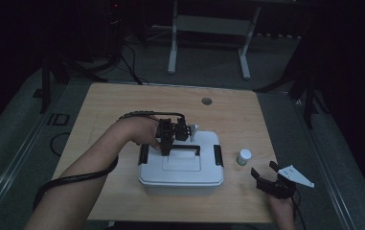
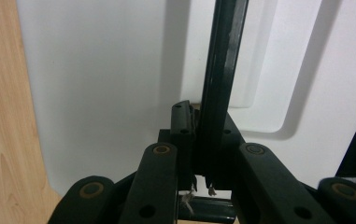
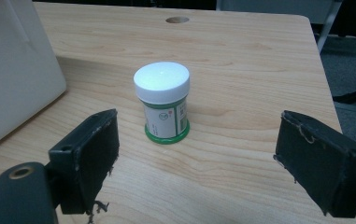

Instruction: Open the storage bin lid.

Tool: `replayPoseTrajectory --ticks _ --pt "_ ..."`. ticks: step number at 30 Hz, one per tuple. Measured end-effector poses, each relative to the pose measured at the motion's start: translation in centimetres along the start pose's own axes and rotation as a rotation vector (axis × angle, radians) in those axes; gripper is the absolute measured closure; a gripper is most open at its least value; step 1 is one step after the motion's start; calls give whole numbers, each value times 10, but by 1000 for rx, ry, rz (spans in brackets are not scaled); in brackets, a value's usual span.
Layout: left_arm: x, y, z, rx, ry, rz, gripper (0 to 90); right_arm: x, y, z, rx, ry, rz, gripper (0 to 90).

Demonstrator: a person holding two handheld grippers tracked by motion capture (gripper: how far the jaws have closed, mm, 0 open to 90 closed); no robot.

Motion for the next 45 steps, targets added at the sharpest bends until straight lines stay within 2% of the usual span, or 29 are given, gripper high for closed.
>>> replayPoseTrajectory --ticks 6,13,17,19,20,22,28,29,34,38,45 --pt "0 2 1 -12 -31 -4 835 -1 0 1 -5 -7 -4 131" --pt "1 11 1 -30 -31 -1 837 0 0 0 0 -5 -5 131" --pt "3 20 0 -58 -18 10 837 -1 0 0 0 -6 -6 131" --pt "6 26 -1 -69 -5 39 836 -1 0 0 0 -7 -7 131" --pt "7 28 -2 -74 0 32 836 -1 0 0 0 -6 -8 131" --pt "8 34 -4 -73 5 49 836 -1 0 0 1 -5 -8 131" --pt "9 47 -13 -73 17 59 836 -1 0 0 1 -6 -7 131" --pt "10 52 -17 -77 20 70 836 -1 0 0 1 -6 -8 131" --pt "8 60 -30 -90 38 71 836 -1 0 0 0 -11 -9 131" --pt "9 65 -44 -94 68 67 836 -1 0 0 0 -6 -11 131" --pt "10 70 -71 -108 124 86 836 0 -1 -1 11 -11 -1 130"
Point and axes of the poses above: each handheld gripper's, and its own axes: y roughly backward along the jaws, z roughly out of its top, x roughly to its left, the point moved 10 cm from there along -y, roughly forward along the jaws, and after that the axes turned 7 degrees about -x, right-handed, at the moved point
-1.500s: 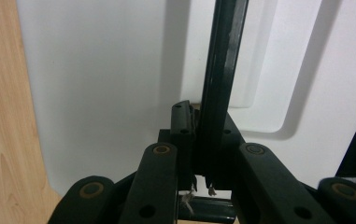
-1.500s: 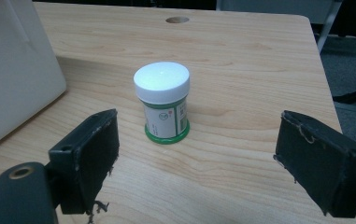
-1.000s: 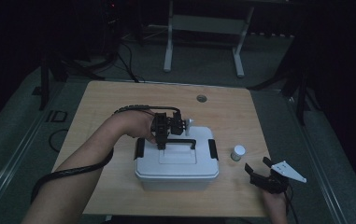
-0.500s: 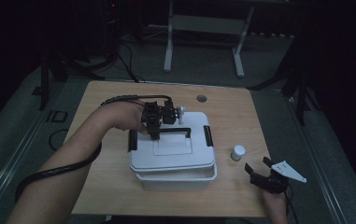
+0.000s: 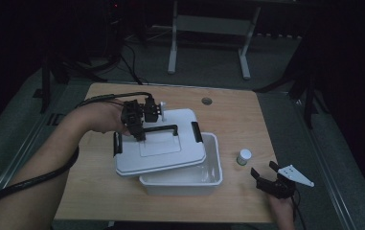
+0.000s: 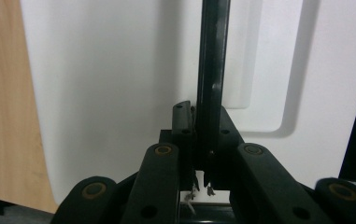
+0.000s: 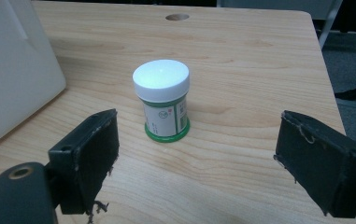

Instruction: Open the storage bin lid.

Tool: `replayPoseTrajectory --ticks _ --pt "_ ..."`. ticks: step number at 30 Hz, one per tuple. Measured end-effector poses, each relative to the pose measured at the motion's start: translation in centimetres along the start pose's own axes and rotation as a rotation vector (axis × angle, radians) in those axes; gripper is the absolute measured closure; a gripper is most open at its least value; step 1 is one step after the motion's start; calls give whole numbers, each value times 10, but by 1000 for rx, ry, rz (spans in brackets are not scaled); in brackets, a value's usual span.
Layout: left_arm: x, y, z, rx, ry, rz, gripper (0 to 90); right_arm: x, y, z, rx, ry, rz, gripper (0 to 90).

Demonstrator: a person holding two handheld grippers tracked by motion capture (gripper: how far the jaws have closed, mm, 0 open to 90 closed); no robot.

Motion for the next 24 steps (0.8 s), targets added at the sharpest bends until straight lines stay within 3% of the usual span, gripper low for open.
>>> replayPoseTrajectory --ticks 14,23,24 --pt "11 19 -72 20 163 30 836 0 0 -1 5 5 -4 129" --pt "14 16 -121 48 267 41 836 1 -1 -1 13 11 -3 129" --pt "14 16 -121 48 267 41 836 1 -1 -1 13 11 -3 129"
Point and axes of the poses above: each handheld gripper's, and its own axes: y roughly backward along the jaws, z roughly out of its top, x roughly to its left, the point moved 10 cm from there along -y, roughly forward along the jaws, and after that the axes turned 7 degrees about -x, right-handed, at the moved point
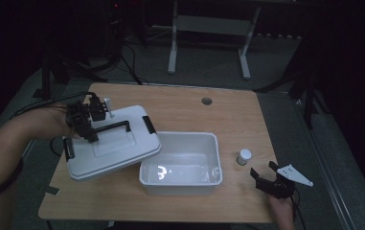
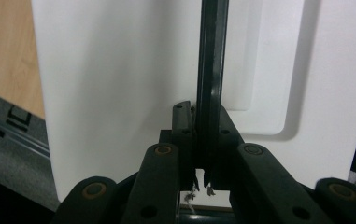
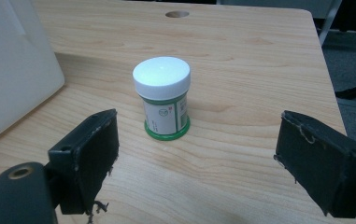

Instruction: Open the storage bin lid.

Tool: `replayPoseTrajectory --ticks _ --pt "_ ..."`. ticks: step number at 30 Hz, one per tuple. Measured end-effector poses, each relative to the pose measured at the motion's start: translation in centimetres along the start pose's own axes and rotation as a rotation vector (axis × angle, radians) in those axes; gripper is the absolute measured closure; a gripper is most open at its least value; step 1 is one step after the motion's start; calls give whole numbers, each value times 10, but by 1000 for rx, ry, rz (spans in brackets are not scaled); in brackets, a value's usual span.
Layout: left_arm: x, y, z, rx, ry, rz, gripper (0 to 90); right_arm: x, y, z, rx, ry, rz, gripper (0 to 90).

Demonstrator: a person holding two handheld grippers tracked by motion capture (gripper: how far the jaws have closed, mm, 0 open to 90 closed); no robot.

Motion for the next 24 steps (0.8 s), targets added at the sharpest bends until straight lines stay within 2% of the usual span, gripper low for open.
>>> replayPoseTrajectory --ticks 3,5,11,13,18,23,24 --pt "8 -2 -16 -3 40 13 836 0 0 0 1 0 -2 129" --pt "11 -4 -24 -5 67 3 836 0 0 0 2 1 -2 129" --pt "20 -10 -43 0 112 10 836 0 0 0 5 1 -4 130" --pt "24 -12 -48 -11 132 15 836 0 0 0 3 6 -5 130" --pt "30 -19 -56 -15 147 42 836 0 0 -1 5 4 -6 130" --pt "31 -30 -59 -31 161 28 836 0 0 -1 5 5 -8 130" --pt "31 -32 -59 -34 170 15 836 0 0 -1 5 5 -8 130"
Point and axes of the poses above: each handheld gripper's, and its own axes: y roughly backward along the jaws, z roughly out of its top, x roughly to its left, the point moved 10 cm from there along -y, roughly forward along the jaws, and after that the axes turned 7 degrees about -x, right-handed, at the moved point
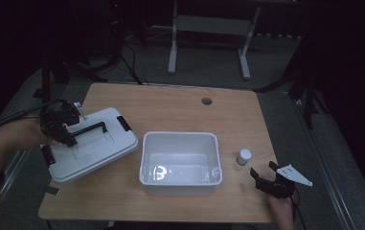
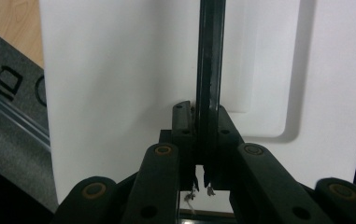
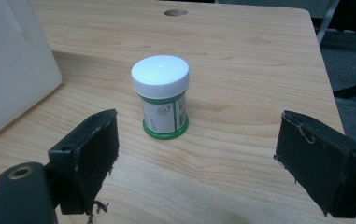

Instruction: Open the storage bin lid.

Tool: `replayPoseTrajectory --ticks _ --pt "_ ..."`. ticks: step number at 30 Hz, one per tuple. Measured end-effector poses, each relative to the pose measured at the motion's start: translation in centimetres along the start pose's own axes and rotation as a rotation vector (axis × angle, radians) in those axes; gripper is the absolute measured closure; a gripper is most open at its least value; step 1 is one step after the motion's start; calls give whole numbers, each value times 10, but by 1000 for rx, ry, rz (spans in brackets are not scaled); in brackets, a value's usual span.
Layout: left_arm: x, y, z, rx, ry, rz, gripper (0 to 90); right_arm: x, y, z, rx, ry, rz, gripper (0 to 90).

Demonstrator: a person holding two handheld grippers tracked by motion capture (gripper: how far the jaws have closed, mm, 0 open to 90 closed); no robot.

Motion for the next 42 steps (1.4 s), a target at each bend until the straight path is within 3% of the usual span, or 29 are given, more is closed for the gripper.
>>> replayPoseTrajectory --ticks 13,21,33,42 --pt "4 -56 -16 67 44 -50 836 0 0 0 -3 2 0 130" --pt "1 -87 -16 59 60 -82 836 0 0 0 0 7 -2 130" --pt "-5 -112 -14 72 54 -111 835 1 0 0 2 10 -1 130" --pt "-12 -121 -19 88 66 -152 833 1 -1 -1 8 12 0 130"
Point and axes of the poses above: each handheld gripper's, and its own axes: y roughly backward along the jaws, z roughly out of its top, x roughly to its left, the point moved 10 cm from there along -y, roughly forward along the jaws, and after that the axes turned 7 degrees about -x, right-handed, at the moved point
